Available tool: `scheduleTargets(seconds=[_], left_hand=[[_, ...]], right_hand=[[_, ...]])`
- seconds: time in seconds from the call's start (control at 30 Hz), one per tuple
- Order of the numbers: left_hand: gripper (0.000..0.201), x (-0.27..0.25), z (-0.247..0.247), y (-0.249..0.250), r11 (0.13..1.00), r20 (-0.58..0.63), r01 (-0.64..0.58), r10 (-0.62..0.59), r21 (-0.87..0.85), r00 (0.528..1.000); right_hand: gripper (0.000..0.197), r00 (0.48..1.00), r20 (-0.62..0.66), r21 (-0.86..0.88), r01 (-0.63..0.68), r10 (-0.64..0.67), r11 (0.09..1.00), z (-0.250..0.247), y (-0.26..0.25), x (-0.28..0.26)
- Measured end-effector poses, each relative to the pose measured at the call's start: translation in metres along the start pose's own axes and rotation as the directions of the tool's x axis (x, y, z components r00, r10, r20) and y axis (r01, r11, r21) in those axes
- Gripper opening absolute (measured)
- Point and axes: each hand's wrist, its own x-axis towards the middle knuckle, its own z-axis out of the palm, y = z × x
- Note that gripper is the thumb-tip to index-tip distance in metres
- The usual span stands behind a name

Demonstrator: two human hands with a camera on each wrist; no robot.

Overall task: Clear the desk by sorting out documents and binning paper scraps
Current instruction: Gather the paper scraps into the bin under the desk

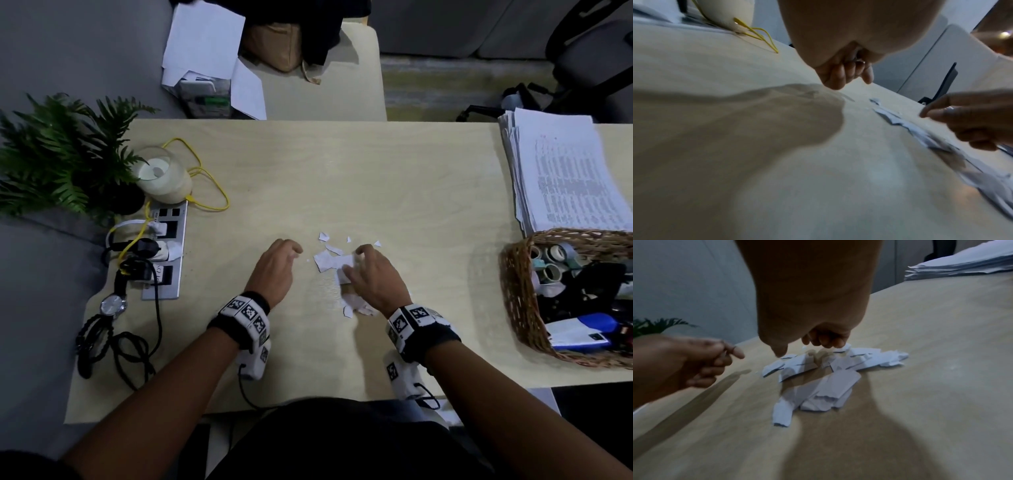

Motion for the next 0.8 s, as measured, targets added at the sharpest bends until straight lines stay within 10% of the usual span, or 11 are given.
scheduleTargets(seconds=[0.13, 0.33, 0.6, 0.8], left_hand=[[0.03, 0.016, 0.012, 0.012, 0.968, 0.165, -0.103, 0.066, 0.228, 0.984], [0.025, 0.023, 0.034, 0.009, 0.786, 0.29, -0.292, 0.15, 0.545, 0.945], [0.039, 0.037, 0.009, 0.005, 0.989, -0.07, 0.133, -0.138, -0.071, 0.988], [0.019, 0.03, 0.004, -0.012, 0.99, 0.043, 0.091, -0.096, 0.11, 0.994]], right_hand=[[0.063, 0.993, 0.071, -0.413, 0.113, -0.091, 0.904, 0.012, 0.001, 0.004], [0.023, 0.971, -0.036, -0.373, 0.205, -0.235, 0.905, 0.021, 0.013, 0.001], [0.023, 0.95, -0.048, -0.388, 0.268, -0.31, 0.882, -0.003, 0.015, -0.004], [0.03, 0.984, -0.181, 0.13, 0.03, -0.006, 0.991, -0.014, 0.017, 0.004]])
